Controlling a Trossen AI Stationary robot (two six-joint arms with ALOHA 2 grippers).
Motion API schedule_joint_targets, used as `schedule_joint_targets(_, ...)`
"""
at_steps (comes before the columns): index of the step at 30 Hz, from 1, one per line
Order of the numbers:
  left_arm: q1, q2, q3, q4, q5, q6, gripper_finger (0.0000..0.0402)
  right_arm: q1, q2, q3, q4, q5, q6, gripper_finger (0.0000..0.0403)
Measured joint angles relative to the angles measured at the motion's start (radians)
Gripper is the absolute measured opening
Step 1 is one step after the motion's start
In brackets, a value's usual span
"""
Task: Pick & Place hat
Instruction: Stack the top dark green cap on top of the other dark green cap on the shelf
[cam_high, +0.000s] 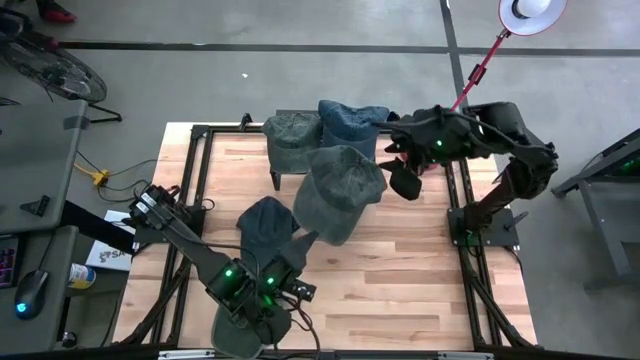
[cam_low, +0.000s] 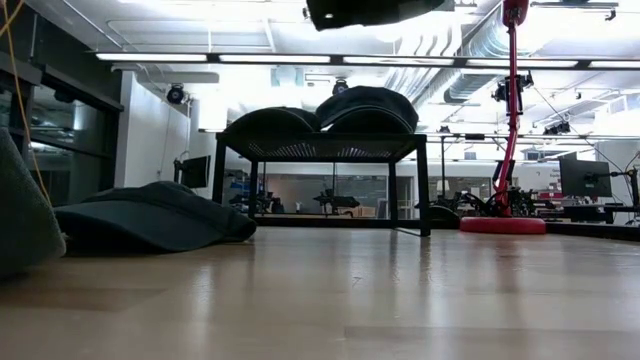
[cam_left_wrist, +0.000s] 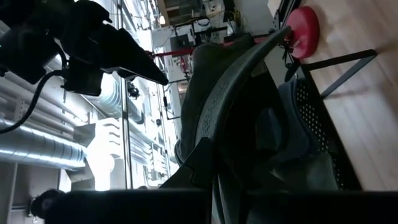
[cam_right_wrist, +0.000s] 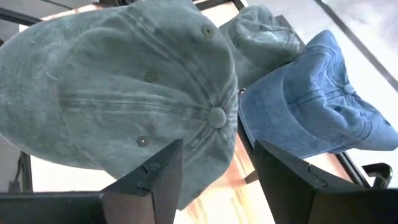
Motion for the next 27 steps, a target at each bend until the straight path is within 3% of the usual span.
schedule_joint_targets(19, 0.088, 0.000, 0.000, 0.148, 0.049, 0.091, 0.0000, -0.297, 0.034, 0.000, -0.008, -0.322, -0.180, 0.0188)
schedule_joint_targets(27, 0.162, 0.000, 0.000, 0.228, 0.077, 0.116, 0.0000, -0.355, 0.024, 0.000, -0.027, -0.291, -0.169, 0.0188)
